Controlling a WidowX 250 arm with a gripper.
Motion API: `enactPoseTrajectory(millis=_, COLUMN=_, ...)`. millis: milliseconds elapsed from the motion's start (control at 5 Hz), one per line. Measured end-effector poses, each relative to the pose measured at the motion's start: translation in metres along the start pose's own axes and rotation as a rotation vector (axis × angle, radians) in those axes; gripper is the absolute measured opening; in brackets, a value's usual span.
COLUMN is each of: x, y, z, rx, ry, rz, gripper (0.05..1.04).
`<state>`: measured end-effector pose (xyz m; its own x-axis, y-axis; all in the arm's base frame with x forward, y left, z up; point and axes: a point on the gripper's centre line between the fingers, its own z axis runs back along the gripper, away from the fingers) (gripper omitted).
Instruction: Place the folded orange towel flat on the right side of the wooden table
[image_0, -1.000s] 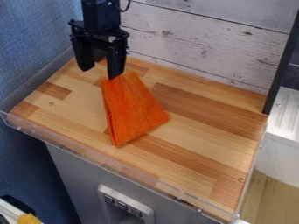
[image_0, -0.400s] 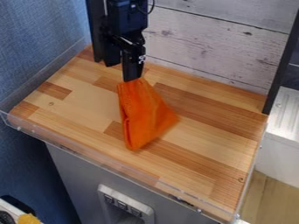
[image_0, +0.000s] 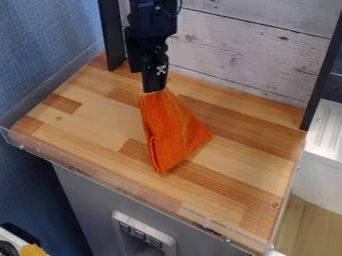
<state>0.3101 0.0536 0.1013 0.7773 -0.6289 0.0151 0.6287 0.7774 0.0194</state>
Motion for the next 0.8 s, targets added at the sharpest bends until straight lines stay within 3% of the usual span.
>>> enactPoseTrajectory(millis=400, x=0.013, y=0.001, z=0.008, rx=0.019, ry=-0.040, rz=-0.124, gripper=0.997)
enactPoseTrajectory(millis=800, x=0.022, y=0.000, z=0.016, rx=-0.007, ry=-0.043, rz=-0.189, gripper=0.953)
